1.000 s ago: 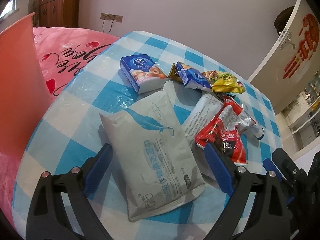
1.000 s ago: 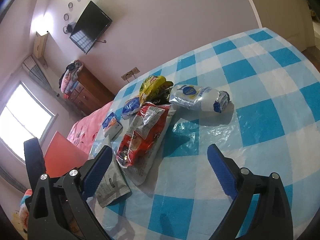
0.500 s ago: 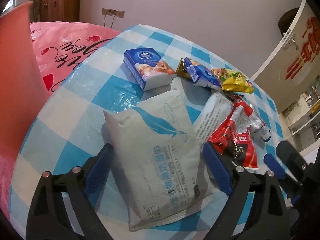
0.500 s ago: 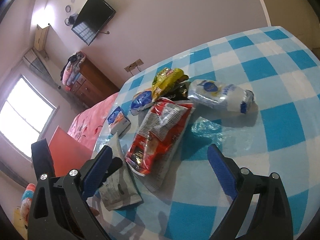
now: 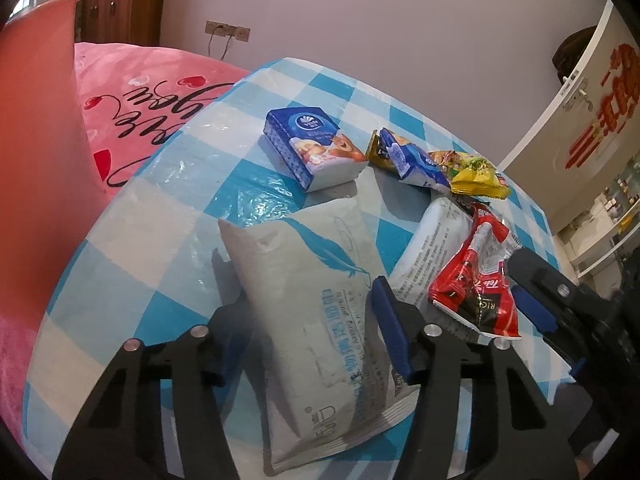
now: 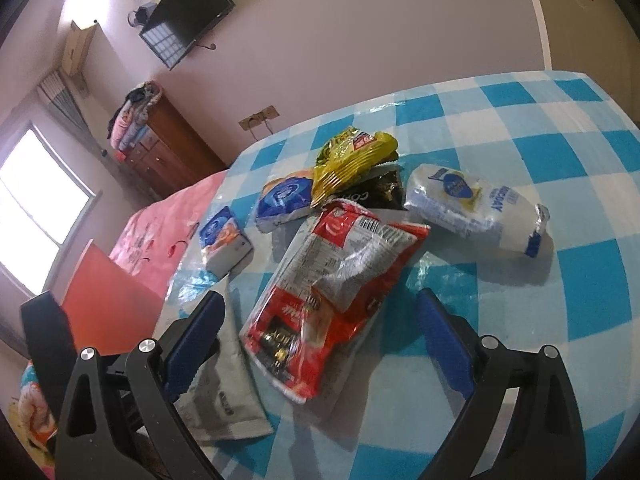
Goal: Collect trash
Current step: 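Grasp the white wet-wipe pack with the left tool while the right tool grasps the red snack bag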
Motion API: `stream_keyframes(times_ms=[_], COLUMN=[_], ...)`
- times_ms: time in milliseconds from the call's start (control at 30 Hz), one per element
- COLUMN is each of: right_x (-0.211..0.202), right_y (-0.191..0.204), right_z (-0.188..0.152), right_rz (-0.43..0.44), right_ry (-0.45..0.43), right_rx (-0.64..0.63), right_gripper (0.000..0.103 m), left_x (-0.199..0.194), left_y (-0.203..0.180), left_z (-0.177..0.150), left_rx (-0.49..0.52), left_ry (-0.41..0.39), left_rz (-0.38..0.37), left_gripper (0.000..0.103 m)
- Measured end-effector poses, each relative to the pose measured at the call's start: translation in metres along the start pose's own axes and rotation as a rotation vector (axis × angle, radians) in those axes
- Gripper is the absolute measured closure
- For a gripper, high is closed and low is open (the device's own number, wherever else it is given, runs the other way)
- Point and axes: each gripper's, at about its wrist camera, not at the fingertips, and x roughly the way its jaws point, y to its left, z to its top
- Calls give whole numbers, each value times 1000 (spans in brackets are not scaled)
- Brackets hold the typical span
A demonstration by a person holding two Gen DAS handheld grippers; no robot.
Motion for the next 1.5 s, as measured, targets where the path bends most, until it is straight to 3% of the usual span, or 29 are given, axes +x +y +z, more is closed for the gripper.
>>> stream_keyframes(times_ms=[333,467,533,633,800,833,1033,1200,1333,1500], right_x=[23,29,28,26,19,18,8,-1,-10,-21], right_y=[2,-1,-2,3,10,8,-10,-22,-29,-38], right_z=[8,10,9,7,2,1,-2,-8,-14,-20], right_rz=[-120,-144,-147,-149,-148,-144,-98,-58,-44,-28], right_ry=[10,15,10,0,-23,-26,-24,-29,-43,-55], right_rx=[-39,-52,-63,-98,-143,-138,-92,-66,-57,-33], right_gripper=[9,9,9,23,35,45,48,51,54,56], left_x=[-2,-1,-1,1,6,7,17,16,14,12], left_y=[3,-5,-8,-14,-22,-24,-36,-36,-38,-38], left_z=[-2,-5,-7,-9,-10,-10,-10,-11,-13,-14], left_rx=[37,99,120,149,177,185,245,249,256,247], left_ry=[-7,0,4,18,31,33,52,38,26,25], left_rz=[-9,36,45,56,106,116,194,202,215,216], left_gripper=[46,29,26,19,14,13,7,7,18,23])
